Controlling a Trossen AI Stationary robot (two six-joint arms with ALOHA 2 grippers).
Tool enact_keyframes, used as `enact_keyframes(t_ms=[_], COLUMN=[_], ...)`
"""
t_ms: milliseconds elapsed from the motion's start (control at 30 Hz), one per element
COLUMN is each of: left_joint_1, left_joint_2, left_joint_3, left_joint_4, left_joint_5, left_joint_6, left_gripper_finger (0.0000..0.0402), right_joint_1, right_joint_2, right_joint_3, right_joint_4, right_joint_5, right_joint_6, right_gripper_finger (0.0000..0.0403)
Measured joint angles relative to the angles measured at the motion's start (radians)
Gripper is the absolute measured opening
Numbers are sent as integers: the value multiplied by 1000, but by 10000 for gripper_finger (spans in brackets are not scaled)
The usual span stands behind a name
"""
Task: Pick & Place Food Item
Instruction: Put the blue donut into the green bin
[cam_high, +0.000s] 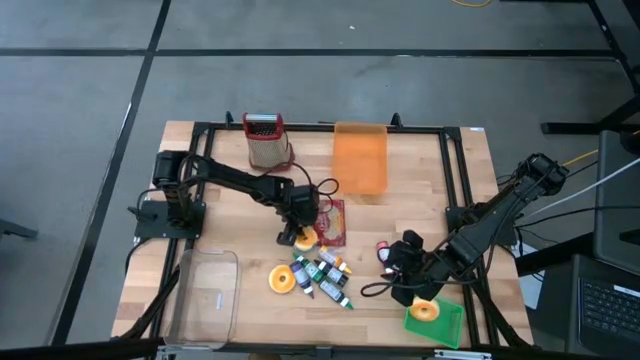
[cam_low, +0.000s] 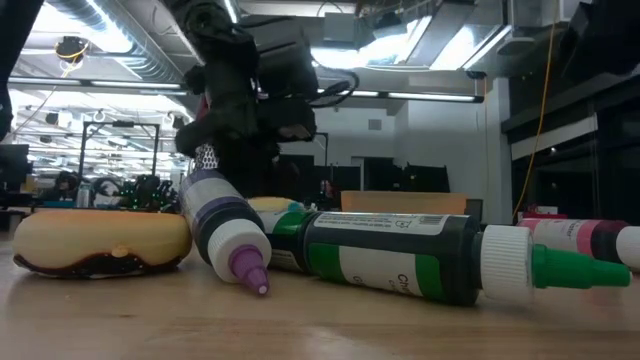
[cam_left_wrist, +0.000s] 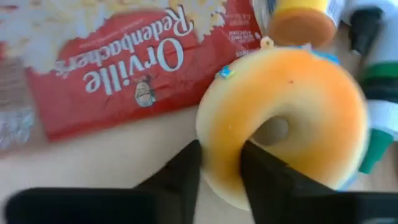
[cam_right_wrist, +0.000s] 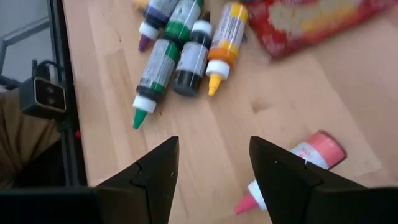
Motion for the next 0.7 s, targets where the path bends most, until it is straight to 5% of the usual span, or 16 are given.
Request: enact_keyframes(t_ms=[133,367,700], left_joint_1=[33,100,13], left_joint_2=[-37,-101,-164], left_joint_3=[36,103,121], left_joint_4=[8,75,410], left_joint_5=[-18,133,-366], left_joint_6=[2,18,263], left_gripper_finger=[16,11,5], right_joint_1=[-4,-30,-138], right_joint_2=[0,0,5], right_joint_3=[0,0,0], right_joint_4=[6,32,232], right_joint_5=[100,317,595], right_joint_6=[-57,-174,-160], right_gripper_finger=[198,198,198])
